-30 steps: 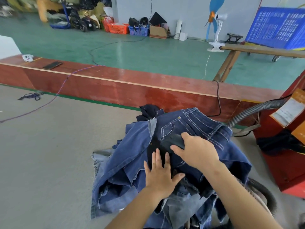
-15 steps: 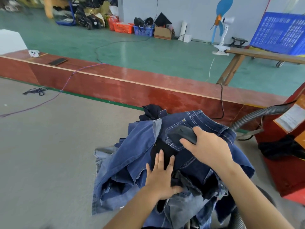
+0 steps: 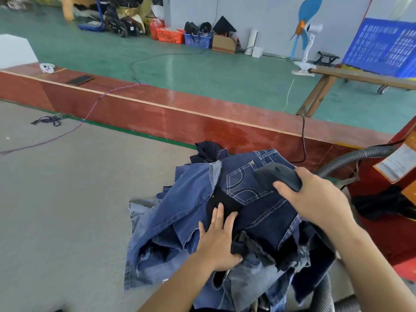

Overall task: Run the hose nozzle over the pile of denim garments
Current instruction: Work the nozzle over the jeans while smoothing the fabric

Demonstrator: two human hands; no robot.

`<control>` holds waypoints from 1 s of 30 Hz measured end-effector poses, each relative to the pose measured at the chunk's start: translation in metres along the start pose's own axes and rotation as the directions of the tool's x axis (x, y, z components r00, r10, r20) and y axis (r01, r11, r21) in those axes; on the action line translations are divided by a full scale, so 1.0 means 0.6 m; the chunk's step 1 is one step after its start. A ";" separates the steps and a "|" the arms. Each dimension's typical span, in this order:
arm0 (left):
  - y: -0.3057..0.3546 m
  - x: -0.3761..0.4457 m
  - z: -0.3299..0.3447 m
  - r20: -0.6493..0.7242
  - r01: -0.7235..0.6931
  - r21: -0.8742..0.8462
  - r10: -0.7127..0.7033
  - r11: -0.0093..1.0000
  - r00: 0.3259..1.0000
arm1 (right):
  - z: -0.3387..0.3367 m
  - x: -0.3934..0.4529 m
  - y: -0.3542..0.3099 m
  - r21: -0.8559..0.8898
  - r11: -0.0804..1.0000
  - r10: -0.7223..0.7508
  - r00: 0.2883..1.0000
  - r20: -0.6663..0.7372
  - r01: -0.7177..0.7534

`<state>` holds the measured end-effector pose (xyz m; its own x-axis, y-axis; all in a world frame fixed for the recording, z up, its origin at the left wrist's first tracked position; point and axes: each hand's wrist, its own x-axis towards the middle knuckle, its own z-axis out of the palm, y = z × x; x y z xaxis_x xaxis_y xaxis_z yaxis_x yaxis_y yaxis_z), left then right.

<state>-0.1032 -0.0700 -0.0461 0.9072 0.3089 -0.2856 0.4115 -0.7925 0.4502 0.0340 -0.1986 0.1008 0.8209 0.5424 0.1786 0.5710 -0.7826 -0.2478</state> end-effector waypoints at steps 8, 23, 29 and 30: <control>-0.001 -0.002 0.004 0.020 0.053 0.005 -0.053 0.999 0.998 | 0.078 -0.022 -0.061 -0.219 0.942 -0.211 0.955 0.208 0.255; 0.002 0.006 0.007 0.033 0.032 0.083 -0.035 0.996 0.999 | 0.007 -0.018 -0.032 -0.021 0.996 -0.080 0.994 0.077 0.082; 0.002 0.004 0.006 0.037 0.028 0.072 -0.031 0.997 0.999 | 0.061 -0.010 -0.061 -0.242 0.942 -0.176 0.955 0.237 0.234; 0.001 0.004 0.006 0.039 0.027 0.073 -0.030 0.997 0.999 | 0.067 -0.007 -0.061 -0.267 0.933 -0.172 0.951 0.255 0.240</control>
<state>-0.1011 -0.0719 -0.0497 0.8904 0.3121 -0.3314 0.4286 -0.8199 0.3795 0.0097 -0.1598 0.0708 0.6845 0.7284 -0.0306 0.7286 -0.6818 0.0657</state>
